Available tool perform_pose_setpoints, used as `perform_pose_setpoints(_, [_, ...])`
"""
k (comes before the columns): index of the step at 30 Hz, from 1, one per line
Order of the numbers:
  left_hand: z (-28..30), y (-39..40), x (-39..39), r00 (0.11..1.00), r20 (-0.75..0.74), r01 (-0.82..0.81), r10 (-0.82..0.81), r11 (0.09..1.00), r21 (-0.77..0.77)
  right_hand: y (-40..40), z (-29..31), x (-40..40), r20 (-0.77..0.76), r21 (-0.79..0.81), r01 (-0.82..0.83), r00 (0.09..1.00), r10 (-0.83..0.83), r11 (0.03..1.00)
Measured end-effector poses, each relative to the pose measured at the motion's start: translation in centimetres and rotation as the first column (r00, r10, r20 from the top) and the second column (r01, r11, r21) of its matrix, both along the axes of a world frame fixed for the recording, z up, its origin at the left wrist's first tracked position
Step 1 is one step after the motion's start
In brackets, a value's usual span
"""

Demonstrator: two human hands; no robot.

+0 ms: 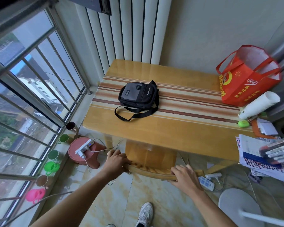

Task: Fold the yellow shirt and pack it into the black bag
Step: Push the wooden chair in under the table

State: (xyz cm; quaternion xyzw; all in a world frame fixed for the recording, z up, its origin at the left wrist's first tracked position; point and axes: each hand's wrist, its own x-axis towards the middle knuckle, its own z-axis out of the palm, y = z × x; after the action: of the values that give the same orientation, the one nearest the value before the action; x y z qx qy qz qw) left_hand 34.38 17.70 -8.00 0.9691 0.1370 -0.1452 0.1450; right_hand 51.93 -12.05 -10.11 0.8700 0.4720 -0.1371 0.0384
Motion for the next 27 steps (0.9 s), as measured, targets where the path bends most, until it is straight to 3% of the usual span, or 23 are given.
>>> perform_pose_setpoints(6, [0.1,0.4,0.3,0.999,-0.038,0.012,-0.011,0.999,0.038,1.0,1.1,0.3,-0.033,-0.059,-0.005,0.999,0.003,0.998])
perform_pose_setpoints(10, [0.8,1.2,0.7,0.979,-0.187,0.079,-0.084,0.996,-0.031,2.2,3.7,1.4,-0.262,-0.209,0.054,0.959,-0.109,0.977])
perform_pose_setpoints(13, [2.4,1.7,2.3,0.934,-0.347,0.029,-0.08,0.988,-0.15,2.7,4.4,2.3,-0.451,-0.221,0.231,0.837,-0.309,0.948])
perform_pose_setpoints(16, [2.2,2.1,3.7,0.9,-0.428,0.034,-0.087,0.991,-0.131,3.3,3.9,2.3,-0.377,-0.262,0.34,0.826,-0.42,0.903])
perform_pose_setpoints(20, [0.7,1.7,3.7,0.886,-0.452,0.12,-0.106,0.993,0.003,3.5,2.9,1.6,-0.241,-0.301,0.237,0.918,-0.314,0.924])
perform_pose_setpoints(23, [0.3,1.2,2.9,0.925,-0.34,0.182,-0.172,0.983,-0.002,3.2,2.6,1.3,-0.174,-0.229,0.213,0.951,-0.255,0.95])
perform_pose_setpoints(27, [0.2,1.6,2.0,0.983,-0.153,0.099,-0.104,0.994,-0.041,2.8,2.7,1.1,-0.148,-0.072,0.18,0.971,-0.189,0.981])
